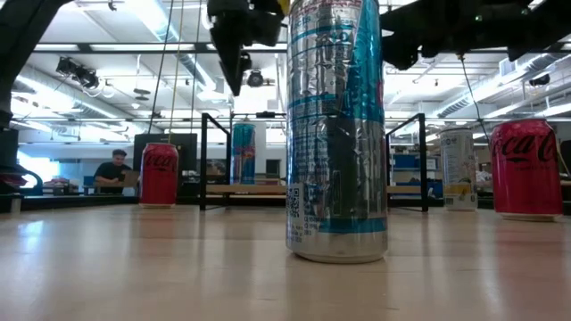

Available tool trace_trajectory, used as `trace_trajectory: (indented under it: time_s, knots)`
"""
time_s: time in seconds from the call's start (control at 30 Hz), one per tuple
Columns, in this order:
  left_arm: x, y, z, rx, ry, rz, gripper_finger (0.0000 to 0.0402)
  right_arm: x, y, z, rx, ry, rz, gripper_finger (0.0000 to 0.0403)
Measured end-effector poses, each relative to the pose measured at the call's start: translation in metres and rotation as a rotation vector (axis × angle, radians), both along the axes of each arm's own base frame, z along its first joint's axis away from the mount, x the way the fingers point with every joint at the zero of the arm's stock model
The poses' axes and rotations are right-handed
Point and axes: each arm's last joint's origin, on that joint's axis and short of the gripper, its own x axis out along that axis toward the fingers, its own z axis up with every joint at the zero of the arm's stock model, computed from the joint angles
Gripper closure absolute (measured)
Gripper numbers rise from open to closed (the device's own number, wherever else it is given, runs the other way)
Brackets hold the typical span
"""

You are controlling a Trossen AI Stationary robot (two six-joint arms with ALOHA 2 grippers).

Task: Place canned beverage on shelf
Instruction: Put the top white-blue soda can on the shelf

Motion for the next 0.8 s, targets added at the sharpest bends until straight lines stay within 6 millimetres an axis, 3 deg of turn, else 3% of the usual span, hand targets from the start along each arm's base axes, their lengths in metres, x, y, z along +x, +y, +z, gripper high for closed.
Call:
trace_trajectory:
  time_s: [0.17,0.3,0.53,0.8]
  knots:
    - [-0.001,-0.008,0.002,-0.014,0.016,0.043,0.0102,0.011,0.000,-0.007,-0.001,-0.003,0.022,0.0017]
    - [-0.010,-0.019,0.016,-0.033,-0.033,0.050,0.0102,0.019,0.000,-0.015,-0.001,0.009,0.022,0.0017]
    - [-0.046,-0.038,0.061,-0.015,-0.176,0.039,0.0102,0.028,0.001,-0.026,0.010,0.038,0.049,0.0017]
    - [-0.080,-0.052,0.095,0.010,-0.334,0.049,0.0102,0.038,0.001,-0.038,0.036,0.048,0.065,0.0017]
